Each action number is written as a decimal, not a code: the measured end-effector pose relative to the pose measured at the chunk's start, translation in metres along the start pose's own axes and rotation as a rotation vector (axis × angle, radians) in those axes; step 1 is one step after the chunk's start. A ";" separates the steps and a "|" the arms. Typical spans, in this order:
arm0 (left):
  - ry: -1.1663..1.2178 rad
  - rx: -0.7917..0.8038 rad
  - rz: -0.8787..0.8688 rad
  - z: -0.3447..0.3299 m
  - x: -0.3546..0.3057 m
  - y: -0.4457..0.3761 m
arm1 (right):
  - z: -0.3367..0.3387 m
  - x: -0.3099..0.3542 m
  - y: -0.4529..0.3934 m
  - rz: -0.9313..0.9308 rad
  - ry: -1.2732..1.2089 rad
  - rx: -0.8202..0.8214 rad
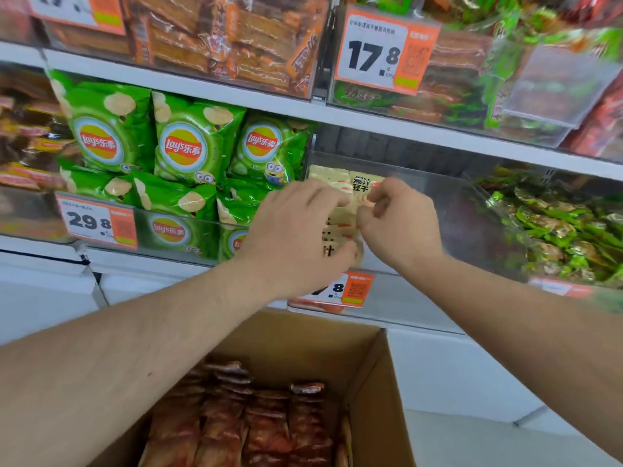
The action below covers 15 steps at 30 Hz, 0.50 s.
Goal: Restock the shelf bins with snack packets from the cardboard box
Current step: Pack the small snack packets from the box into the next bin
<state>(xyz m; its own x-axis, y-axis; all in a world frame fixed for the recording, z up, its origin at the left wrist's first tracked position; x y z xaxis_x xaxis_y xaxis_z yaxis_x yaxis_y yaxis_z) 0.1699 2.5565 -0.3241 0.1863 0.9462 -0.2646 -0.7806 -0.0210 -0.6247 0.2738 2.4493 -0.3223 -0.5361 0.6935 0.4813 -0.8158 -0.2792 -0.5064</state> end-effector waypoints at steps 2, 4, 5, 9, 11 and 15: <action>0.010 0.020 -0.062 0.009 -0.001 0.027 | 0.011 0.035 0.041 0.174 -0.083 -0.067; 0.040 0.101 -0.084 0.009 0.004 0.056 | -0.002 0.057 0.081 0.280 -0.175 -0.032; 0.057 0.148 -0.091 0.005 0.009 0.072 | -0.018 0.062 0.099 0.308 -0.197 0.022; -0.006 0.480 -0.048 -0.032 0.050 0.139 | -0.110 0.047 0.155 0.291 -0.043 0.323; -0.039 0.672 0.031 -0.051 0.078 0.169 | -0.172 0.016 0.181 0.201 0.133 0.601; 0.054 0.889 0.334 -0.077 0.123 0.211 | -0.260 -0.056 0.240 0.005 0.337 1.008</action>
<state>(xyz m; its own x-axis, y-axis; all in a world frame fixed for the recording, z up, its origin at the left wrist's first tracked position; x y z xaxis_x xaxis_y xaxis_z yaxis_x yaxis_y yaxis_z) 0.0735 2.6441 -0.5451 -0.1191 0.9191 -0.3756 -0.9624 -0.0138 0.2714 0.1646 2.5156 -0.6570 -0.5784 0.7958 0.1794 -0.6992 -0.5969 0.3934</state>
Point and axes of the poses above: each hand's wrist, its own y-axis away from the middle knuckle, its own z-axis out of the back of the hand, x = y × z, the point moved 10 cm from there along -y, towards the middle knuckle, and after that the axes turned 1 degree about -z, right-handed, at the moved point
